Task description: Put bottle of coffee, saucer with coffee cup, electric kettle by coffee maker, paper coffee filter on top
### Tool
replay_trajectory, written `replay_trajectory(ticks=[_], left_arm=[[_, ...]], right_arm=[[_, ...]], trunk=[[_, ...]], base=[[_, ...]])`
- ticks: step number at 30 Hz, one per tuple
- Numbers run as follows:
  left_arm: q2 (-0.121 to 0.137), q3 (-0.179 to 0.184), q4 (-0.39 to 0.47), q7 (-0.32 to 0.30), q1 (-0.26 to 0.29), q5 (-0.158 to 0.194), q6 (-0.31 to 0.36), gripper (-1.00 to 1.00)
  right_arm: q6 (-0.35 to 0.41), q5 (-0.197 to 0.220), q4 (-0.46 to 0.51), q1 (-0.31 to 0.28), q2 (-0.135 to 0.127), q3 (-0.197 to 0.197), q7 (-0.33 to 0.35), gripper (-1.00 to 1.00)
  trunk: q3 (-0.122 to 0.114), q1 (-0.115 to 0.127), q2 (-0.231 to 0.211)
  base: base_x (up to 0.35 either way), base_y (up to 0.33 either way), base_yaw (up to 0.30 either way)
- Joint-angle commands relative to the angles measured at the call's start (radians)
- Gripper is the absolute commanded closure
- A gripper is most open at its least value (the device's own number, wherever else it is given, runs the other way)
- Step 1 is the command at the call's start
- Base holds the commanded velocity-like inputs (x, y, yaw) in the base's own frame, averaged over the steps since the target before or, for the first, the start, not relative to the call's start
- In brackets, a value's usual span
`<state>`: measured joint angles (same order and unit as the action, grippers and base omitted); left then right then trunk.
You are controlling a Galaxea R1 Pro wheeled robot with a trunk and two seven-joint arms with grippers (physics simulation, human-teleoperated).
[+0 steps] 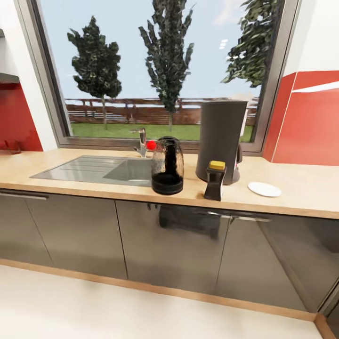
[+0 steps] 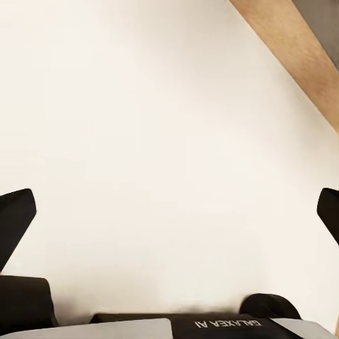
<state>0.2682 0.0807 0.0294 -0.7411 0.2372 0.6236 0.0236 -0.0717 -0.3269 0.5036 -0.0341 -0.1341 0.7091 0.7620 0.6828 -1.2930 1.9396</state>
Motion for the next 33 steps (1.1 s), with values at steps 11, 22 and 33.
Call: replay_trajectory(ticks=[11,22,33], left_arm=[[0.0,0.008,0.0,-0.003,0.001,0.01,0.003,-1.0],[0.0,0.008,0.0,-0.003,0.001,0.01,0.003,-1.0],[0.0,0.008,0.0,-0.003,0.001,0.01,0.003,-1.0]], right_arm=[[-0.008,-0.051,0.0,-0.001,0.015,0.007,0.004,-1.0],[-0.009,-0.063,0.0,-0.002,0.029,0.006,0.001,-1.0],[-0.009,-0.063,0.0,-0.001,0.029,0.006,0.003,-1.0]], trunk=[[0.001,0.0,0.0],[0.001,0.0,0.0],[0.001,0.0,0.0]], base=[[0.099,0.02,0.221],[0.001,0.0,0.273],[0.053,0.026,0.209]])
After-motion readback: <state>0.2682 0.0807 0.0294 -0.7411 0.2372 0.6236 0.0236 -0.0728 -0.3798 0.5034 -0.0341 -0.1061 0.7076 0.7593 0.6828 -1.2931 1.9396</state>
